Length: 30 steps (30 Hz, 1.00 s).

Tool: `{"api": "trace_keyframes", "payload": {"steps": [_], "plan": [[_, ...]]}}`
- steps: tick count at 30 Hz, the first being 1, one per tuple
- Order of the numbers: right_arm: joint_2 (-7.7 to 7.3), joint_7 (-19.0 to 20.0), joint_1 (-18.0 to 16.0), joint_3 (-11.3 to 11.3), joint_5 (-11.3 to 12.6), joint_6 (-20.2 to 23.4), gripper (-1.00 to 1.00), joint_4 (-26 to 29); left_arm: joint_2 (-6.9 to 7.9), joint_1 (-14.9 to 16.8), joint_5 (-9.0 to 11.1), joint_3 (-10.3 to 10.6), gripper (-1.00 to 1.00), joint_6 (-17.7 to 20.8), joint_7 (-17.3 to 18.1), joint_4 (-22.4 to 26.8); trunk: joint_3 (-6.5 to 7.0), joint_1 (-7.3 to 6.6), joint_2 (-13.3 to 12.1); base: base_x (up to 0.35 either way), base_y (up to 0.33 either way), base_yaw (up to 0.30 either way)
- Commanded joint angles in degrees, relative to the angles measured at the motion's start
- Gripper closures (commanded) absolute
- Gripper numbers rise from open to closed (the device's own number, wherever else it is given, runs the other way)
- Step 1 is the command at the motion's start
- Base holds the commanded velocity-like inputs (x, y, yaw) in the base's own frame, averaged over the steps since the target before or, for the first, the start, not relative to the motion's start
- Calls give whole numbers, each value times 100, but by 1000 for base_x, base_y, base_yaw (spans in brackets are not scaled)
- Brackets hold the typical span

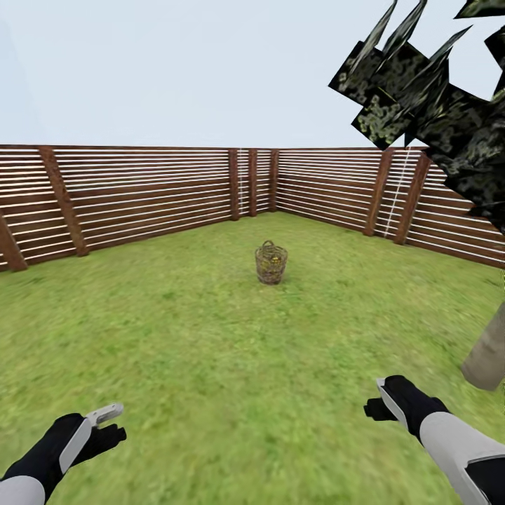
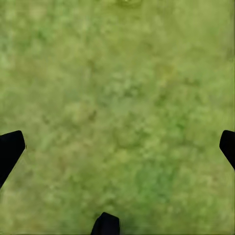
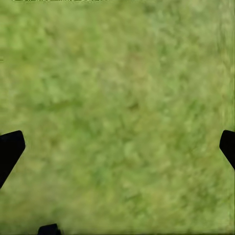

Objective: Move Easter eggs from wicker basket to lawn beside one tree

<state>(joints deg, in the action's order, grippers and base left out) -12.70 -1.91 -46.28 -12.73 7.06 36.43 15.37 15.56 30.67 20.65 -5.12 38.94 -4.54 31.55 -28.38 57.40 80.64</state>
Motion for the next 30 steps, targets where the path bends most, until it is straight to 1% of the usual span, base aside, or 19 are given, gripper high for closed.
{"api": "trace_keyframes", "payload": {"steps": [1, 15, 30], "plan": [[-6, -20, -4, -47, 58, 29, -100, 10, 0, 1, 62, -6, -100, 26, -47, 9, -6, 1, 4, 104, 349, -69], [-15, -29, -4, -43, 69, 22, -100, 10, 4, 1, 62, 2, -100, 26, -47, 3, -6, 1, 4, 120, 345, -24], [-5, -12, -4, -45, 60, 22, -100, 10, -5, 1, 60, 4, -100, 26, -47, 2, -6, 1, 4, 143, 336, -289]]}}
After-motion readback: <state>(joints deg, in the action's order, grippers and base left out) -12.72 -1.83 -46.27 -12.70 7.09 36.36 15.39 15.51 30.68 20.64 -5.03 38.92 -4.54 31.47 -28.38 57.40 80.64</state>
